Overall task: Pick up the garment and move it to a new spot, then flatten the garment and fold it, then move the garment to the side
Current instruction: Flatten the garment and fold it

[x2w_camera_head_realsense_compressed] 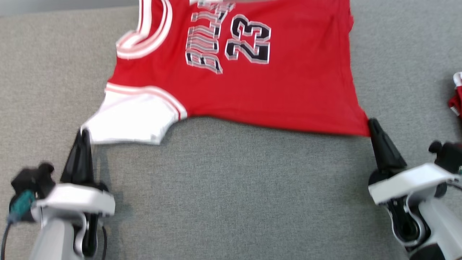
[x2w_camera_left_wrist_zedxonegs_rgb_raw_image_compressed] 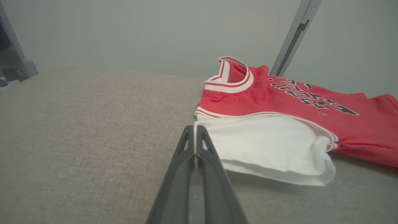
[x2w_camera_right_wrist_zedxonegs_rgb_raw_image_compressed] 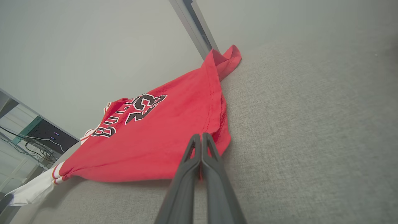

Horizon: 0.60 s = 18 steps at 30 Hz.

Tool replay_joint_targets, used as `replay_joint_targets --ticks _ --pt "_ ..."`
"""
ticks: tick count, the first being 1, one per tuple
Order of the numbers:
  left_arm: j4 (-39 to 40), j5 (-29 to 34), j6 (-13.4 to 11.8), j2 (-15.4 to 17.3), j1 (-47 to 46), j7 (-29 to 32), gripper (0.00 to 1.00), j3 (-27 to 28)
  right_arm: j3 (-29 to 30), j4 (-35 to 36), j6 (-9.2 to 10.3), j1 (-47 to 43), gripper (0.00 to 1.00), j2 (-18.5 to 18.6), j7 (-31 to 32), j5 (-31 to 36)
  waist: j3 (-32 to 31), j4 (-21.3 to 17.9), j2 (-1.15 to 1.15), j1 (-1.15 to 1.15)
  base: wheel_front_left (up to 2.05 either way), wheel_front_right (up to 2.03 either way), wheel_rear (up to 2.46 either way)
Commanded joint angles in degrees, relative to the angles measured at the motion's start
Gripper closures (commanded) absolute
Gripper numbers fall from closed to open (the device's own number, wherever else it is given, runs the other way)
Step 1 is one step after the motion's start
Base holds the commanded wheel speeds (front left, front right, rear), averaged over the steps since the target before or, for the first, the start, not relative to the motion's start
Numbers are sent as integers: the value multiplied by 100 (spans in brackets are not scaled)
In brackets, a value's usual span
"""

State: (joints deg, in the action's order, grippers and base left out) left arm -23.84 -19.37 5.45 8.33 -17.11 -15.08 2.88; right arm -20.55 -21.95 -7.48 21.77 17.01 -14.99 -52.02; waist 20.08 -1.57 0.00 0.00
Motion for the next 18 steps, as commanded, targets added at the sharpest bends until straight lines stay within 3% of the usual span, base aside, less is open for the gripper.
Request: replay_joint_targets --ticks 1,5,18 --pt "168 45 -58 55 235 -2 100 42 30 59 -3 -186 100 77 -26 65 -201 -22 0 0 0 0 0" --pt "957 62 -275 -11 1121 288 100 64 83 323 -3 -765 100 107 -26 185 -501 19 0 0 0 0 0" --pt "3302 -108 -881 -71 3549 2257 100 16 604 1071 -3 -2868 100 209 -25 437 -1305 194 0 0 0 0 0"
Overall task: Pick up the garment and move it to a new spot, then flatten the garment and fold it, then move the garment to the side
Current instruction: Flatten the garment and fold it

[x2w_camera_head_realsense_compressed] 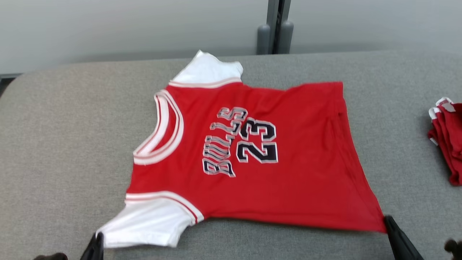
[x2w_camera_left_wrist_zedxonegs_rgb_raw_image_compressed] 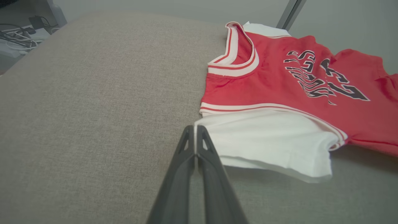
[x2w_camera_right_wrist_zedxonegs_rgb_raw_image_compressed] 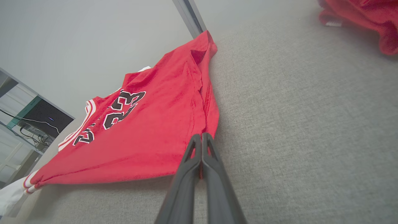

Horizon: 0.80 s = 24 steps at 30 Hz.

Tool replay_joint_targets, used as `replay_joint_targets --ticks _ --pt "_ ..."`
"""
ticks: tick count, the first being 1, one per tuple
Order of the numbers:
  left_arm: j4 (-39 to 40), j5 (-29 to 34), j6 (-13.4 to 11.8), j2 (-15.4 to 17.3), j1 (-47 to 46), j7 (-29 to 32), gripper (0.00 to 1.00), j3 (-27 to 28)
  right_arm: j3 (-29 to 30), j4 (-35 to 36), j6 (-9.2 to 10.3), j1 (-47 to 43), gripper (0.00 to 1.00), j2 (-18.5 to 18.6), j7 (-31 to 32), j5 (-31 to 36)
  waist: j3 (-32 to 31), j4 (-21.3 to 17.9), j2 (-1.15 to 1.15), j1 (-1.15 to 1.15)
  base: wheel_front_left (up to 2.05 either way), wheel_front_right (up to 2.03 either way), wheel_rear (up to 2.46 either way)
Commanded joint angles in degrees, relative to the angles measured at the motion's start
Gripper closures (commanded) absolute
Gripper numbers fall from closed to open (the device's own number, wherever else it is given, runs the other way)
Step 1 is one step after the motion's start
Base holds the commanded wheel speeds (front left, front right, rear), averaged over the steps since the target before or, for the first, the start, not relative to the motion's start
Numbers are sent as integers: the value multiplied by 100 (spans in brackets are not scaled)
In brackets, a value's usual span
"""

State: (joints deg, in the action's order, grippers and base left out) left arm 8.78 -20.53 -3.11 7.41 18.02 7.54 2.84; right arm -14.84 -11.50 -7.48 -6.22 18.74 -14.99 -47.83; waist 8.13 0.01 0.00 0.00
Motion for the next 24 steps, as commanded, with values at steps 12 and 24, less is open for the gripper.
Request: replay_joint_targets --ticks 12,24 --pt "1438 190 -351 171 823 1095 100 -117 487 269 -2 -1146 100 -116 32 115 -437 65 0 0 0 0 0" --pt "1129 69 -21 404 -209 1018 100 -240 451 446 -2 -284 100 -282 378 322 151 -138 0 0 0 0 0"
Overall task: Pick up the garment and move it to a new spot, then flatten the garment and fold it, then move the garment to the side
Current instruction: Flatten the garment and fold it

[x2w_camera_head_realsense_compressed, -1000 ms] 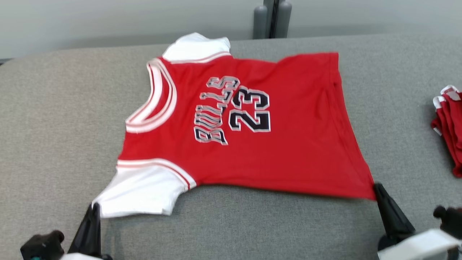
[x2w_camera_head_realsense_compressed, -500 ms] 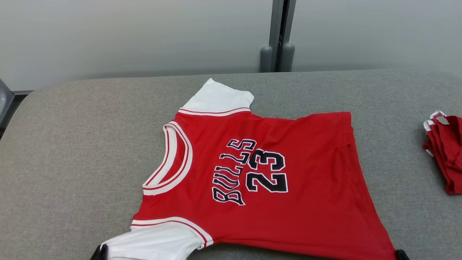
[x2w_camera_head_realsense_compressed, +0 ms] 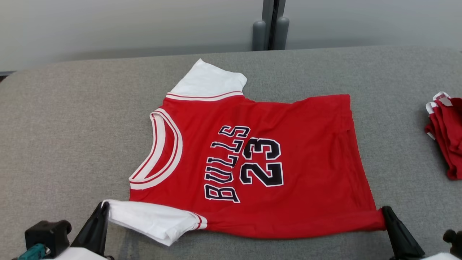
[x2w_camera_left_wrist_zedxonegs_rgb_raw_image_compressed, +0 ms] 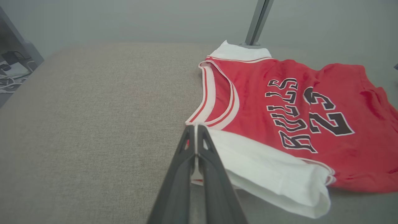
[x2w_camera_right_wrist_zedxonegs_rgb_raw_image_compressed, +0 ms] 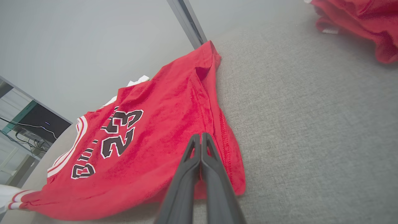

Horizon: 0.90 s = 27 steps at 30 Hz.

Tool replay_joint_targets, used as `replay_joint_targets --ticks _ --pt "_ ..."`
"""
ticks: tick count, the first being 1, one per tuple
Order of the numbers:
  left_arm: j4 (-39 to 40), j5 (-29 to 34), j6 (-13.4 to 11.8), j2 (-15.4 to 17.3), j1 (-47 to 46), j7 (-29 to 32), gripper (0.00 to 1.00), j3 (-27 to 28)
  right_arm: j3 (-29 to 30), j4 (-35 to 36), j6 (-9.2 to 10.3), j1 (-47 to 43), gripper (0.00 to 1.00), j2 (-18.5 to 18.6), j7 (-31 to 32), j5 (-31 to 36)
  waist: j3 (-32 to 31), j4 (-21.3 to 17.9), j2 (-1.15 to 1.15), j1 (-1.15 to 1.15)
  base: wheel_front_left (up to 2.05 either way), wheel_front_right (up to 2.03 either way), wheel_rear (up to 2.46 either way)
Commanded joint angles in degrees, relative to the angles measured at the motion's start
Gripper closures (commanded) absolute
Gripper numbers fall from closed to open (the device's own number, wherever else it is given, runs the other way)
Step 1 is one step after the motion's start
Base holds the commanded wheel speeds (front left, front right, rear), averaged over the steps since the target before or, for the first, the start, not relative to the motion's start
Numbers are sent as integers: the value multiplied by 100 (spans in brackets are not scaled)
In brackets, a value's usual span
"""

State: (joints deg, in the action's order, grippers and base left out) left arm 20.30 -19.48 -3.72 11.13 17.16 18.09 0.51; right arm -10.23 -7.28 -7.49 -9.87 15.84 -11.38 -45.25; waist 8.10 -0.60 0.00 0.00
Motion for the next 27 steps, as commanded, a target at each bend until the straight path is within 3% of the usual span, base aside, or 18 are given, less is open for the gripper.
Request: replay_joint_targets --ticks 1,20,21,22,24,27 --pt "-76 -15 61 47 -251 -71 100 -9 -18 29 -1 218 100 -1 17 64 220 -102 0 0 0 0 0" --pt "-1320 -36 564 248 -2085 -707 100 -255 -466 -641 -1 2029 100 110 -204 -110 1269 -227 0 0 0 0 0" --pt "-1544 -107 606 178 -2189 -800 56 -286 -603 -755 -2 2130 100 142 -228 -134 1312 -218 0 0 0 0 0" --pt "-1656 -102 634 177 -2214 -853 0 -311 -641 -793 -1 2153 95 160 -245 -125 1328 -217 0 0 0 0 0" --pt "-1808 -161 627 111 -2280 -1074 0 -268 -727 -840 -2 2185 0 156 -281 -107 1341 -225 0 0 0 0 0" --pt "-1970 -161 561 -48 -2280 -1611 0 -175 -743 -787 -2 2176 0 168 -352 70 1319 -240 0 0 0 0 0"
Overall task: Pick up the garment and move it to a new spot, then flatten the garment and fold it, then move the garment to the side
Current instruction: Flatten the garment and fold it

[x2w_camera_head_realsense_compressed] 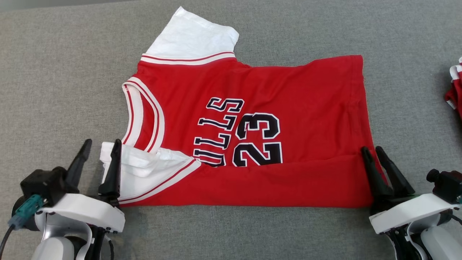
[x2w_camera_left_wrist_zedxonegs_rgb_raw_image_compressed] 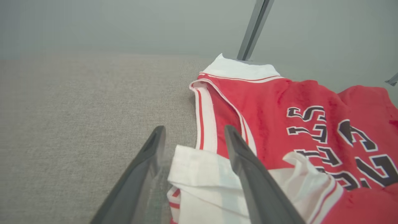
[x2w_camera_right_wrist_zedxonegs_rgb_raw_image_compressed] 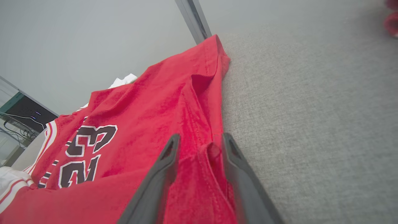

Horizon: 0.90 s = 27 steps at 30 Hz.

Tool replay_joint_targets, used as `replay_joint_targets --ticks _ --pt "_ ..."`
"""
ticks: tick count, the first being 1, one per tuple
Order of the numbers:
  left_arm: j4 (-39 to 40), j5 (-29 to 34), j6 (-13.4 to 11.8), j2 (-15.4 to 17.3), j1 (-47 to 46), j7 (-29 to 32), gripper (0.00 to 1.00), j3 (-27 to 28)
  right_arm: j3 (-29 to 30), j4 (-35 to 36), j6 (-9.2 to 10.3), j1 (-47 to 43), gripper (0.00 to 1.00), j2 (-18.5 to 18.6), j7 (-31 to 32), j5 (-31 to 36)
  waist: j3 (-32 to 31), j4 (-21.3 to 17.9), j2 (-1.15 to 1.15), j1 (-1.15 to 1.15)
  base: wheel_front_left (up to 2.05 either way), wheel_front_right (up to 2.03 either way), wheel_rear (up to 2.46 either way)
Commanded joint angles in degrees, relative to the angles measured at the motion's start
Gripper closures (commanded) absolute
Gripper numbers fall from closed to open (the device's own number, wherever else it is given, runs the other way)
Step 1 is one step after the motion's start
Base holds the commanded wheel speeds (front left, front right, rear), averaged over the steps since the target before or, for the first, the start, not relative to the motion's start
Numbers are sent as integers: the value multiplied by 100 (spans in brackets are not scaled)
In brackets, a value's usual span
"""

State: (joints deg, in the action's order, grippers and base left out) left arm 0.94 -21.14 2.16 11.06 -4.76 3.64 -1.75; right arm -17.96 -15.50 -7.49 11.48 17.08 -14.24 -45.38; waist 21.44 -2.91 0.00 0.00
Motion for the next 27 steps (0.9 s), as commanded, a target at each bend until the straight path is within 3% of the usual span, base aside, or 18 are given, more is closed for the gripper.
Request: replay_joint_targets --ticks 1,4,10,17,27 --pt "-65 -18 -76 -119 -90 -412 0 100 42 60 -2 22 0 44 -70 184 -37 -18 0 0 0 0 0" --pt "-153 -33 -122 -214 -96 -869 0 198 87 158 -2 15 0 16 -100 403 -87 -50 0 0 0 0 0" --pt "-412 239 -225 -348 -213 -1721 0 260 817 581 -2 -70 0 -219 -99 1495 -272 -92 0 0 0 0 0" --pt "-596 761 -396 -314 -39 -1853 0 126 1337 906 -2 -437 0 -503 -99 2447 -557 -88 0 0 0 0 0" --pt "-788 903 -401 -346 535 -1878 0 -3 1505 958 -2 -1105 0 -594 -100 2766 -901 -91 0 0 0 0 0"
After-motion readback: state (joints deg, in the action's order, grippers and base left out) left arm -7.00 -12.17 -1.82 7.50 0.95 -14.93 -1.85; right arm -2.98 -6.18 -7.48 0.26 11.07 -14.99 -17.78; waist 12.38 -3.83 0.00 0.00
